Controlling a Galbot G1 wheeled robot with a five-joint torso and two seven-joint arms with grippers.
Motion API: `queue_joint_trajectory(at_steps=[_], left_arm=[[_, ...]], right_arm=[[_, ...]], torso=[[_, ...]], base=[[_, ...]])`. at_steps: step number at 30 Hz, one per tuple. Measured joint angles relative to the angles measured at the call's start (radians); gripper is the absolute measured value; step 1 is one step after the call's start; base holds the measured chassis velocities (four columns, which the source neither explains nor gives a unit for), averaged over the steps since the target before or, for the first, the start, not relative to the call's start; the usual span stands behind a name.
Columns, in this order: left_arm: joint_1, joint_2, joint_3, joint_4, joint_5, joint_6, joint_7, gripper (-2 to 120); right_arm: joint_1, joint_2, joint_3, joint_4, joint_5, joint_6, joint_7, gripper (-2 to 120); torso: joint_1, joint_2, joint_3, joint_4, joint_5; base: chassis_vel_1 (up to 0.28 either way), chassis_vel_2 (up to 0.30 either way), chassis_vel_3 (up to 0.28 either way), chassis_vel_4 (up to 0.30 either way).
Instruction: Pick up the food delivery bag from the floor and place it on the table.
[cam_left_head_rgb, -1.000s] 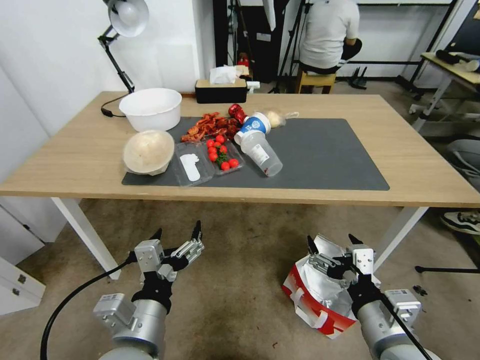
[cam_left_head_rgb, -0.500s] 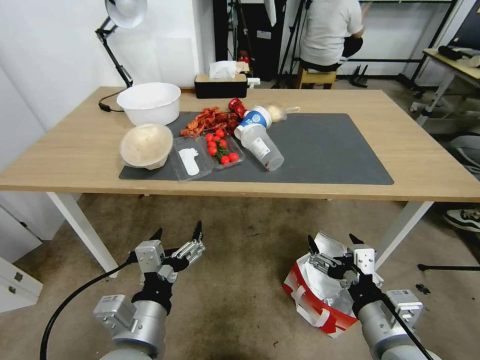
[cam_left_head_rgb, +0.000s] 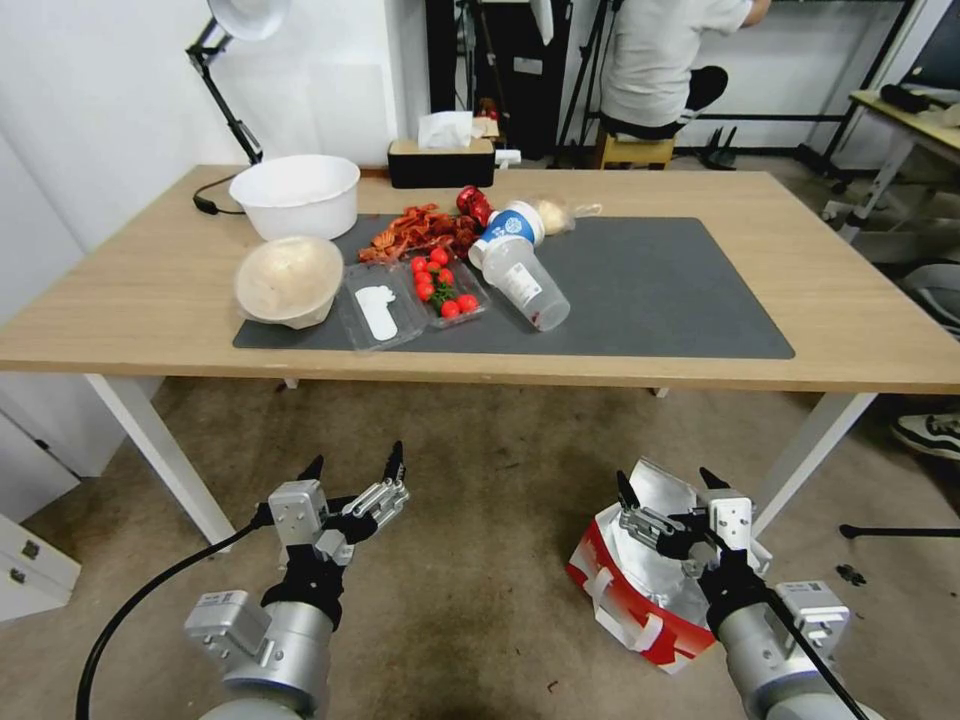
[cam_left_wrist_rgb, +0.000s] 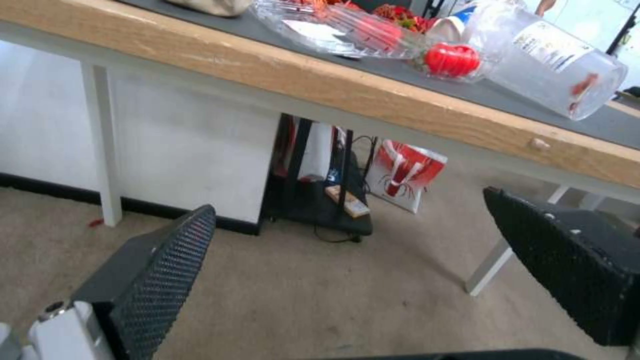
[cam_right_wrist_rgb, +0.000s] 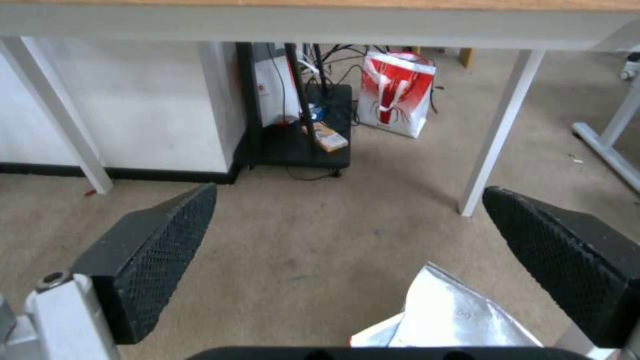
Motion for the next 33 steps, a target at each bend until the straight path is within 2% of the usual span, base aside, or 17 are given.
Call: queue_joint_trajectory(at_steps=[2,33], left_arm=[[0.003,-0.002,0.000,-0.002,0.004,-0.004,0.000,100],[0.021,-0.013,0.010,-0.008,0.023,-0.014,0.005,100]], right_arm=[[-0.003,0.000,0.000,0.002,0.000,0.001,0.000,100],[-0.013,-0.006,-0.003,0.008,-0.006,0.007,-0.002,100]], torso=[[-0.007,-0.018,-0.011,0.0000,0.0000],[-0.055,-0.143,-0.088,0.0000,0.0000]], base=[[0.000,0.000,0.000,0.000],[0.000,0.000,0.000,0.000]])
